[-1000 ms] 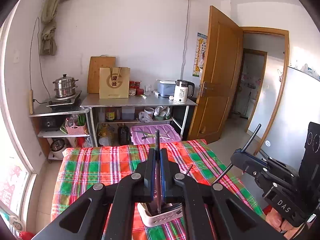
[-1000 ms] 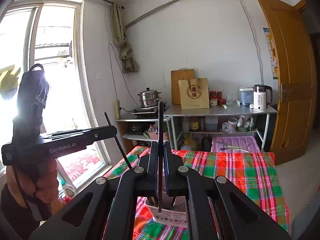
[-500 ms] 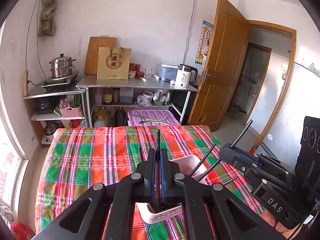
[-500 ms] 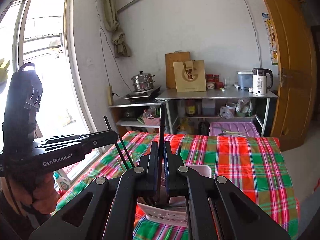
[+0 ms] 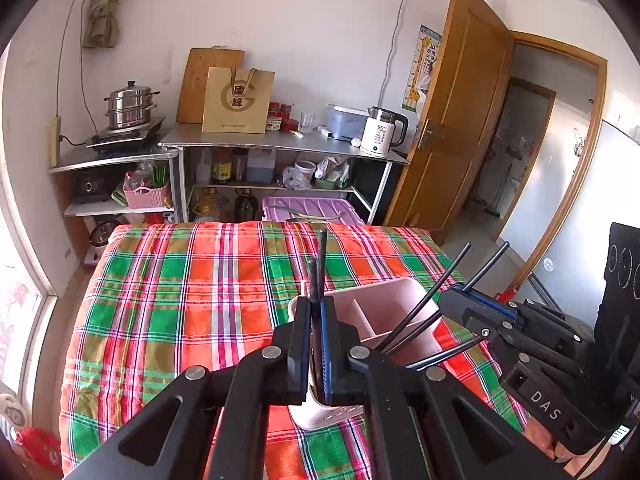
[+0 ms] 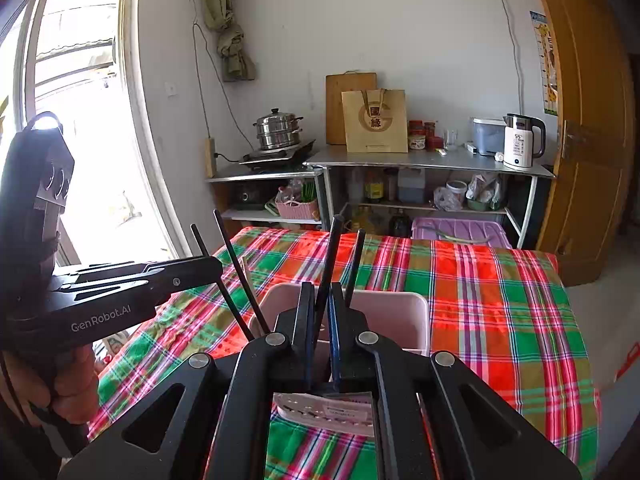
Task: Organize utensils
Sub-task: 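Lower both chopsticks into the basket compartments and open both tools, then move both open tools back down toward the last chopsticks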
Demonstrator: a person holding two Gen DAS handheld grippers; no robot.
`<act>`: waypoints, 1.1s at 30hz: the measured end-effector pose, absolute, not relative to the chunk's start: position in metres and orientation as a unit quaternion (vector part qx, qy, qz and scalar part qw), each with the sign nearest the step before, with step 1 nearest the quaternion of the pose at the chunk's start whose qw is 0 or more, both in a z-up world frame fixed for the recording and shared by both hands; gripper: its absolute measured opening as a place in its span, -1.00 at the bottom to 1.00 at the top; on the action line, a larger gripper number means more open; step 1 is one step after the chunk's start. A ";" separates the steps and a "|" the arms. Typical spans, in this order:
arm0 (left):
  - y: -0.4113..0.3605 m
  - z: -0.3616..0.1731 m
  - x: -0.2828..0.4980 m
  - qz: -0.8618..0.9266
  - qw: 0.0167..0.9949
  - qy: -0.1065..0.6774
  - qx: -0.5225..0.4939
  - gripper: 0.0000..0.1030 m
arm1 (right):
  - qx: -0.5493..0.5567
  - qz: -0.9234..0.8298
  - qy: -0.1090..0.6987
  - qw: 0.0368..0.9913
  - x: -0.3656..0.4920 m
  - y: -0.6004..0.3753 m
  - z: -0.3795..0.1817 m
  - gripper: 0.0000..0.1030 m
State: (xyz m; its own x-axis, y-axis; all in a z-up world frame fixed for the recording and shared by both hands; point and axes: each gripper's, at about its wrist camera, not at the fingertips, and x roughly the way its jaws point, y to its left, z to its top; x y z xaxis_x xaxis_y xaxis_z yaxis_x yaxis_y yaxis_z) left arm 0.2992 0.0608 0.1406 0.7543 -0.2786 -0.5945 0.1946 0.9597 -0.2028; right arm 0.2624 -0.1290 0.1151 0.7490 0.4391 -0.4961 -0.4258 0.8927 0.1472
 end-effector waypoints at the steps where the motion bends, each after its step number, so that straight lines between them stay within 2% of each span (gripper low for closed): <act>1: 0.060 0.141 0.299 -0.127 0.933 0.329 -0.064 -0.91 | 0.014 0.232 0.268 0.935 0.262 -0.130 0.117 -0.87; 2: 0.060 0.142 0.297 -0.128 0.933 0.329 -0.063 -0.89 | 0.016 0.232 0.265 0.936 0.260 -0.132 0.119 -0.87; 4: 0.060 0.145 0.293 -0.127 0.936 0.324 -0.060 -0.81 | 0.020 0.231 0.258 0.938 0.255 -0.137 0.123 -0.70; 7: 0.061 0.153 0.285 -0.125 0.940 0.312 -0.064 -0.61 | 0.023 0.232 0.245 0.941 0.246 -0.143 0.131 -0.69; 8: 0.062 0.156 0.281 -0.125 0.941 0.308 -0.066 -0.60 | 0.022 0.231 0.242 0.942 0.243 -0.145 0.133 -0.69; 21: 0.068 0.165 0.197 -0.117 0.955 0.263 -0.074 -0.59 | 0.034 0.227 0.207 0.951 0.174 -0.188 0.140 -0.68; 33: 0.048 0.109 0.124 -0.138 0.947 0.282 -0.067 -0.59 | 0.047 0.228 0.233 0.944 0.118 -0.209 0.097 -0.68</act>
